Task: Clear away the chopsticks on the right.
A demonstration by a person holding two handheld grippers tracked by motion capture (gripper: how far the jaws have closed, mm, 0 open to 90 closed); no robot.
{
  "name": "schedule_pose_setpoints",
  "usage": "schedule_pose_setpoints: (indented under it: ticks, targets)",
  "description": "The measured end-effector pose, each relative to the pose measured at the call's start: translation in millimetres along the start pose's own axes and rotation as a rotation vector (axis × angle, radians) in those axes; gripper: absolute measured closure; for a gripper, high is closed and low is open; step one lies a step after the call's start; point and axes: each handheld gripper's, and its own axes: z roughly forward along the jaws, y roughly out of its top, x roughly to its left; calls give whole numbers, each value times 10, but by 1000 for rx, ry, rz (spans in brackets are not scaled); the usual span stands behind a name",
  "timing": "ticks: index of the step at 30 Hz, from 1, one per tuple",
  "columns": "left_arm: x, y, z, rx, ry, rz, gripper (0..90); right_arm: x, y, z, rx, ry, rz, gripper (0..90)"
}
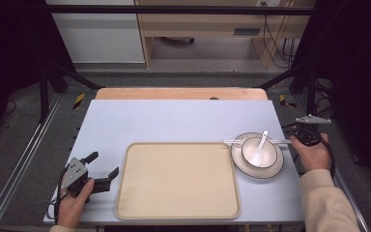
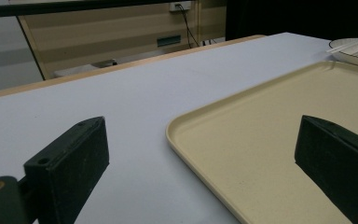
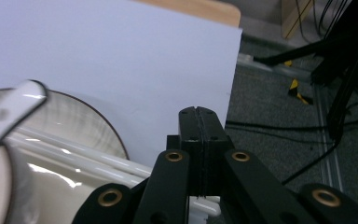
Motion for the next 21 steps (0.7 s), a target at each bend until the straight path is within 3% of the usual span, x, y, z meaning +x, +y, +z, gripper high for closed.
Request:
schedule_pose_setpoints:
  ticks: [4, 9, 15, 21]
  targets:
    - [1, -7, -3, 6, 1, 1, 28, -9, -6, 185, 69, 2, -8, 900]
    - [11, -10, -7, 6, 2, -2, 31, -29, -54, 234, 153, 9, -16, 900]
    - [11, -7, -8, 8, -1, -3, 33, -6, -159, 88, 192, 43, -33, 900]
    - [2, -12, 8, 15, -8, 1, 34, 35, -286, -72, 179, 54, -16, 900]
